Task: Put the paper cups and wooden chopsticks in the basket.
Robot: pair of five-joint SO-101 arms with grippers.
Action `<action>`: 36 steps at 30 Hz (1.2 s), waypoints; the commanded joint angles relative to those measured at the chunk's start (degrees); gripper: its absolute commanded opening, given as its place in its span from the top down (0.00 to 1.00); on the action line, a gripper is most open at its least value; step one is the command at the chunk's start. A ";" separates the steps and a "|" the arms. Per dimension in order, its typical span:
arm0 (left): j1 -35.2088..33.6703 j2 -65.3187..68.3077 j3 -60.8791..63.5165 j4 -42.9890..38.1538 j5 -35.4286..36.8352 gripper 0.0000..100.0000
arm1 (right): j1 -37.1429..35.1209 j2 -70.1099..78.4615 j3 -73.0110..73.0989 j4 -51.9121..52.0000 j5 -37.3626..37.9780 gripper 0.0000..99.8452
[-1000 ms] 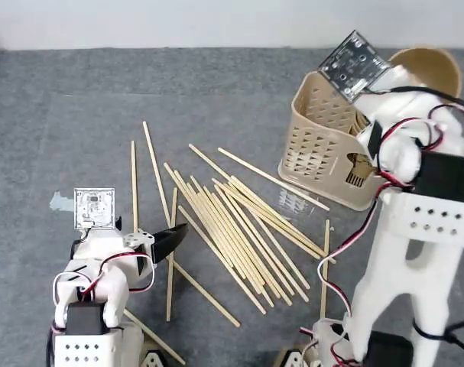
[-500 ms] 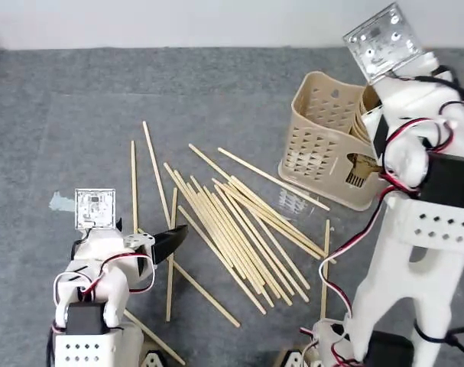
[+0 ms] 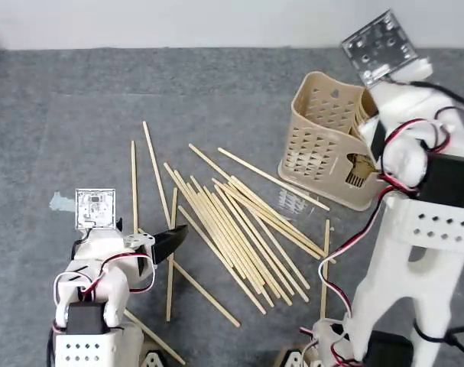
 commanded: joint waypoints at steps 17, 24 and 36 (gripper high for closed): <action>0.09 -0.70 0.04 -1.41 0.00 0.55 | -2.51 -0.75 4.31 -13.93 -11.69 0.99; 0.09 -0.70 0.40 -1.49 -0.09 0.55 | -2.68 -1.63 4.57 -13.49 -19.25 0.99; 0.09 -0.70 0.40 -1.49 -0.09 0.55 | -7.43 -24.13 42.46 -41.27 -19.08 0.98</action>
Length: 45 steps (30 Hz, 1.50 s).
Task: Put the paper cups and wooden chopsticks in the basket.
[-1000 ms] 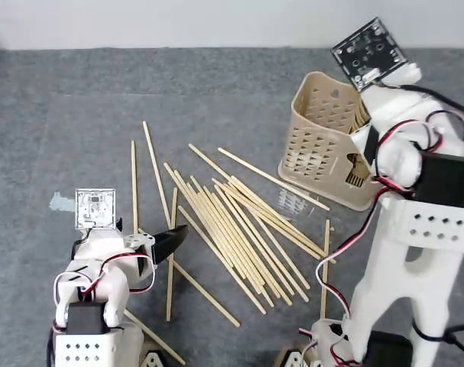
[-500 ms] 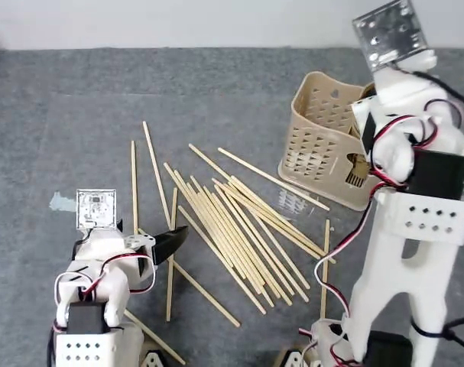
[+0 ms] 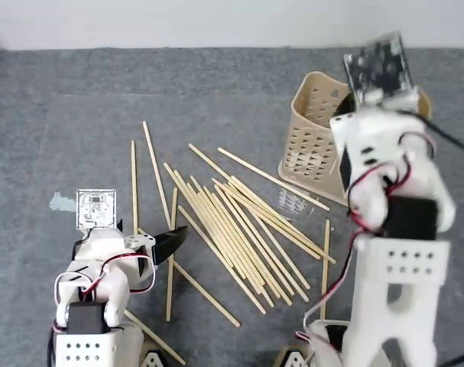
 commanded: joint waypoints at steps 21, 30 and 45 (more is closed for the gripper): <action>0.09 -0.70 -0.04 -1.49 -0.09 0.55 | 5.23 -5.05 43.96 -34.68 0.88 0.98; 0.09 -0.70 -0.04 -1.49 -0.09 0.55 | 4.88 -8.04 40.88 -34.15 2.02 0.98; 0.09 -0.70 -0.04 -1.49 -0.09 0.55 | 4.88 -22.64 32.00 -34.77 2.37 0.98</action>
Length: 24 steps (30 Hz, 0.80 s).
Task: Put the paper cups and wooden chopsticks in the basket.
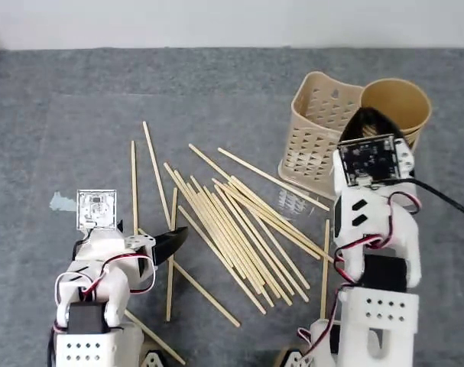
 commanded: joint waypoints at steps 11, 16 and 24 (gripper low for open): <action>0.09 -0.70 -0.40 -1.49 -0.09 0.55 | 11.03 9.36 -2.11 -8.31 0.35 0.98; 0.09 -0.70 -0.40 -1.49 -0.09 0.55 | 11.91 17.63 0.09 -8.04 0.44 0.98; 0.09 -0.70 -0.40 -1.49 -0.09 0.55 | 11.47 12.00 -0.53 -7.96 0.35 0.98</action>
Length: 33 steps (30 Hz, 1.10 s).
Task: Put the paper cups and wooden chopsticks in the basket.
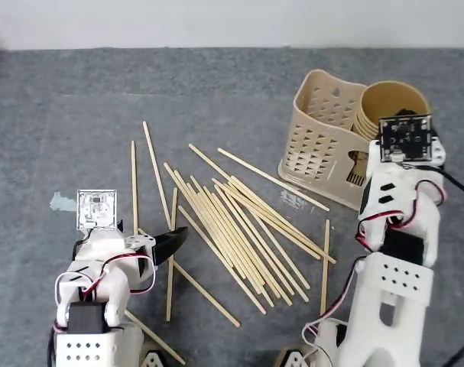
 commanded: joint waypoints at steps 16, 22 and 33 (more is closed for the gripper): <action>0.09 -0.70 -0.40 -1.49 -0.09 0.55 | -20.35 -35.91 -1.23 26.33 0.79 0.98; 0.00 -0.70 -0.31 -2.11 -0.09 0.55 | -26.77 -36.35 -1.32 36.97 0.53 0.94; 0.09 -0.70 0.04 -2.29 -0.09 0.55 | -38.46 -24.04 -3.69 52.26 0.79 0.94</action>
